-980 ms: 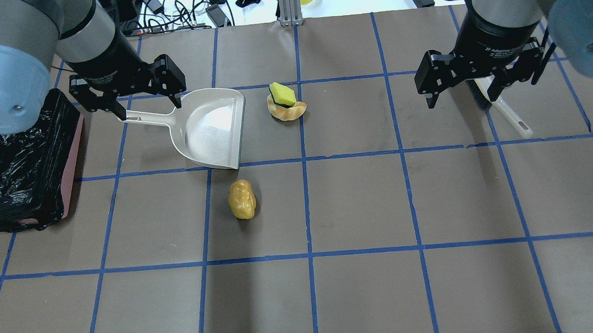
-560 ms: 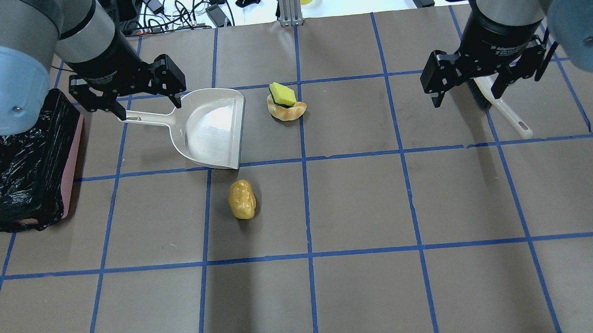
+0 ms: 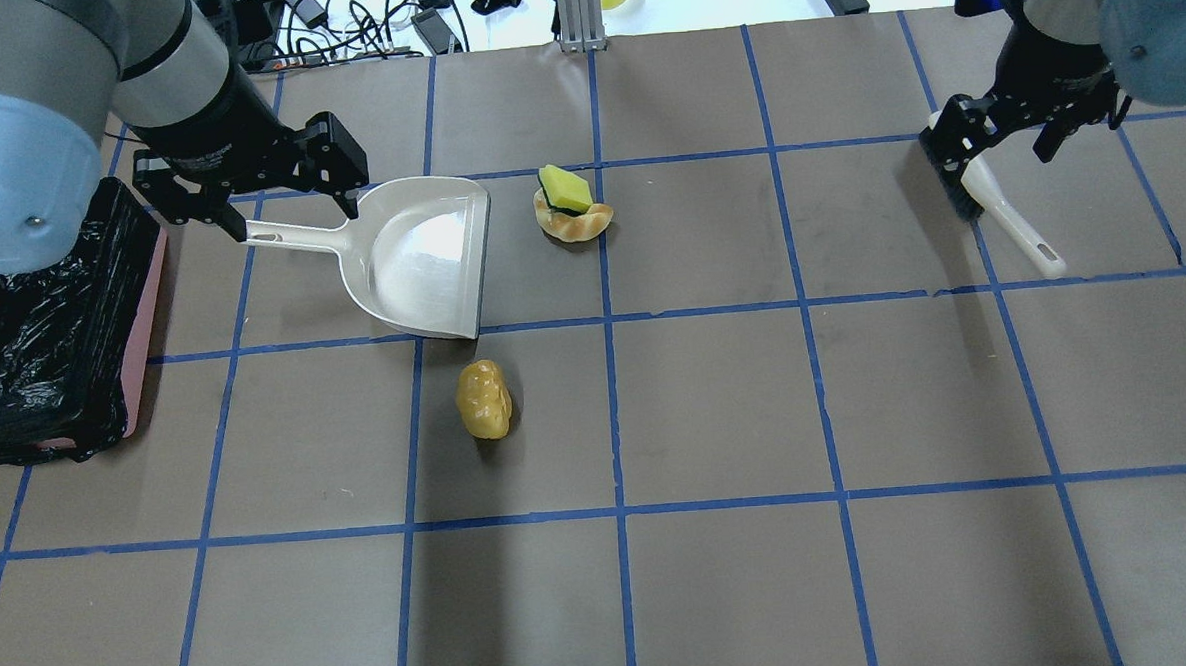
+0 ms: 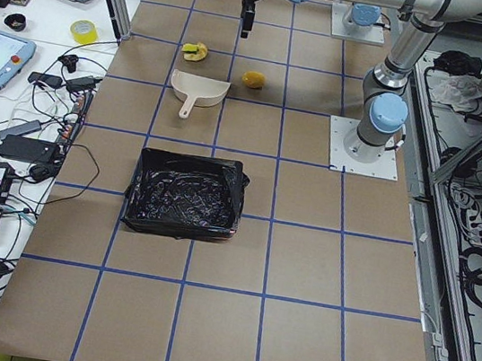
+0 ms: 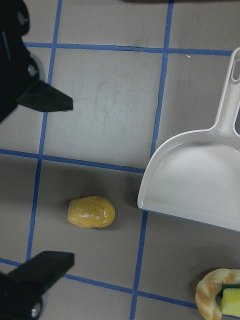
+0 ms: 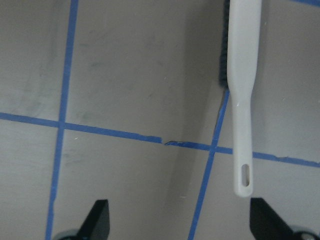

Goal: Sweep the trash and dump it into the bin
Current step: 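Grasp the white brush handle with the right gripper while left holds dustpan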

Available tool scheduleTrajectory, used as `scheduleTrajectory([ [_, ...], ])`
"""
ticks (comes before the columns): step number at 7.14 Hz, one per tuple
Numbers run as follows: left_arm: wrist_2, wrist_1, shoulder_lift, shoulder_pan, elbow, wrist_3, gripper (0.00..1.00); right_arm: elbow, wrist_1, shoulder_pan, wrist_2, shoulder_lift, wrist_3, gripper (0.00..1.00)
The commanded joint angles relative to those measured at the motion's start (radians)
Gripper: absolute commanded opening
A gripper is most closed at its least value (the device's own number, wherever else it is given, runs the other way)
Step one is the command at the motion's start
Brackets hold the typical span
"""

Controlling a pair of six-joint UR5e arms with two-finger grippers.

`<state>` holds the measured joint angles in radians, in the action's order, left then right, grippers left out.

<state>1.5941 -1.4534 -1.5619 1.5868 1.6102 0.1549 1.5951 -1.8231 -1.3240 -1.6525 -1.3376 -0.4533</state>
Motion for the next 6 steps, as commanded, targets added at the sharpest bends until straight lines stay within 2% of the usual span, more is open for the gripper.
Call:
scheduleTrajectory([
  [1, -0.002, 0.005, -0.004, -0.033, 0.002, -0.144, 1.00, 0.000, -0.195, 0.073, 0.006, 0.178, -0.148, 0.99],
  [2, -0.003, 0.007, -0.026, -0.075, 0.002, -0.351, 0.99, 0.000, -0.237, 0.110, 0.011, 0.252, -0.201, 0.98],
  [3, -0.008, 0.005, -0.044, -0.143, 0.005, -0.558, 0.99, 0.003, -0.236, 0.114, -0.004, 0.274, -0.212, 0.93],
  [4, -0.016, 0.004, -0.064, -0.221, 0.007, -0.730, 0.99, 0.035, -0.231, 0.118, -0.010, 0.265, -0.217, 0.92],
  [6, -0.008, 0.077, -0.145, -0.272, 0.007, -1.084, 0.99, 0.089, -0.234, 0.140, -0.036, 0.252, -0.215, 0.89],
])
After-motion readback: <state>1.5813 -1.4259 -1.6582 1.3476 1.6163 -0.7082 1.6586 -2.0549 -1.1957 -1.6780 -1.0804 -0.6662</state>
